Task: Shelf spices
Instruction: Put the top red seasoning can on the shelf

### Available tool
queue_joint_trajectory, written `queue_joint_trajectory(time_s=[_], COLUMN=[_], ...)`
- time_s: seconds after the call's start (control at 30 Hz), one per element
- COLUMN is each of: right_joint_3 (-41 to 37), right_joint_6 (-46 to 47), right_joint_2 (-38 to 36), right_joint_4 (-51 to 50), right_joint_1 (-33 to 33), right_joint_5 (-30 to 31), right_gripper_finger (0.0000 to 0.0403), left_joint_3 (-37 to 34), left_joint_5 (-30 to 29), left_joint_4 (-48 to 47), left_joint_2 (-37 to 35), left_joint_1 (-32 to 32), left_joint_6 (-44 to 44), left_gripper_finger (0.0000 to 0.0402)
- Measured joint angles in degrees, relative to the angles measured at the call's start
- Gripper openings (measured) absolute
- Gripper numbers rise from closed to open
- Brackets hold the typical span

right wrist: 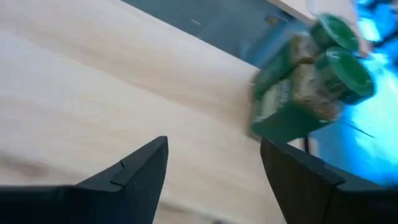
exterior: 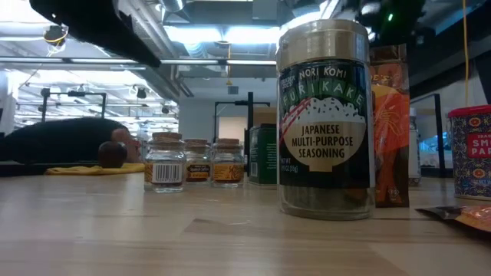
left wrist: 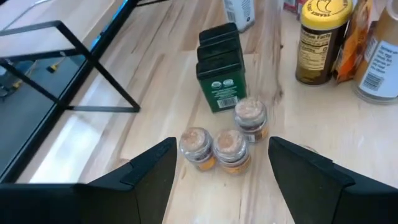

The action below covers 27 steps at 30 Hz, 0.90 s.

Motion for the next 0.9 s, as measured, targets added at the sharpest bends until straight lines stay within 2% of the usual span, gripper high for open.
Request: queue_joint_trajectory(time_s=[0.1,0.23,0.4,0.53,0.73,0.9], right_joint_3=[0.1,0.1,0.1,0.1,0.6,-0.2], right_joint_6=[2.5,4.6,4.9,4.9,5.0,5.4], right_joint_2=[-2.4,-3.3,-2.5,-2.0,-2.8,-2.5], right_joint_4=[0.3,0.9,4.1,6.1,4.8,8.8], right_joint_1=[5.8,12.2,18.4,22.1,25.8,30.3], right_joint_5=[0.5,1.1,3.4,6.7,1.9,5.7], right_gripper_finger=[0.0264,0.0264,0.0264,0.0264,0.0264,0.0264], left_joint_3=[0.0,0.7,3.5,3.8,1.9,1.9], left_joint_5=[0.0,0.4,5.9,7.6,8.5,8.8], left_joint_4=[0.9,5.8,12.5,17.7,17.6,18.3], left_joint_2=[-0.6,-2.3,-5.3,-7.6,-7.6,-7.8], left_joint_1=[0.5,3.1,8.9,12.1,13.5,14.2], left_joint_6=[1.6,8.5,18.2,23.8,24.3,23.3], left_gripper_finger=[0.0249,0.0249,0.0249,0.0249,0.0249,0.0249])
